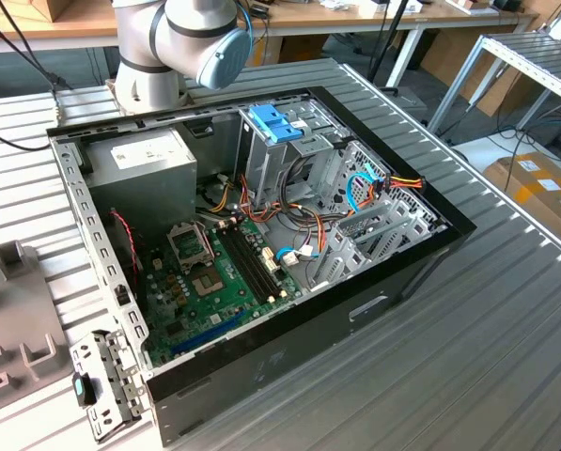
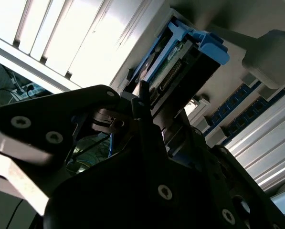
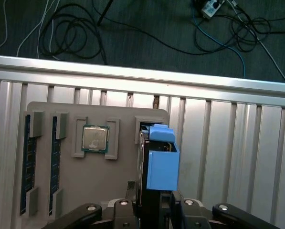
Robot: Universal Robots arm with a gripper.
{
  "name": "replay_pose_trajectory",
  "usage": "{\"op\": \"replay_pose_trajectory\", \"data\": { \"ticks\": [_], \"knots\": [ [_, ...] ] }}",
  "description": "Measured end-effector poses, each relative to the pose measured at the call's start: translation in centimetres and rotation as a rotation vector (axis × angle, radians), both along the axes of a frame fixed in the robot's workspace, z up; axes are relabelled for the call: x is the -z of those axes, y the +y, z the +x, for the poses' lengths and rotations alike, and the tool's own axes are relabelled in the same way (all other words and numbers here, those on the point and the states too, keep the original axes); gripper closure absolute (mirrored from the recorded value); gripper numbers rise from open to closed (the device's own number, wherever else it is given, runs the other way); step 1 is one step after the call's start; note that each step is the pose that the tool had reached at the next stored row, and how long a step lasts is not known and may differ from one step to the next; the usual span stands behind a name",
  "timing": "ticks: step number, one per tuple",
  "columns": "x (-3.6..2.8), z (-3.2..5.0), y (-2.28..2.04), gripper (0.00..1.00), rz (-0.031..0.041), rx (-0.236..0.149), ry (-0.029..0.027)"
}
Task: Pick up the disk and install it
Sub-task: 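Pick up the disk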
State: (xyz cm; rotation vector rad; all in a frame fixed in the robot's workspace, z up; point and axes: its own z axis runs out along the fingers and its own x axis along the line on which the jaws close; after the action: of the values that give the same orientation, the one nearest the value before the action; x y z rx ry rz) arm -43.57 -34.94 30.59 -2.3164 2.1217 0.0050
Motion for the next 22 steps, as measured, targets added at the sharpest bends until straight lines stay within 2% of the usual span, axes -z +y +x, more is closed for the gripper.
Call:
{"op": "replay_pose_trajectory", "data": {
  "ticks": [2,5,22],
  "knots": [
    [0.00,0.00,0.00,0.64,0.0000,0.000,0.0000],
    [0.01,0.00,0.00,0.64,0.0000,0.027,-0.0001],
    [0.01,0.00,0.00,0.65,0.0000,0.034,-0.0001]
  ]
}}
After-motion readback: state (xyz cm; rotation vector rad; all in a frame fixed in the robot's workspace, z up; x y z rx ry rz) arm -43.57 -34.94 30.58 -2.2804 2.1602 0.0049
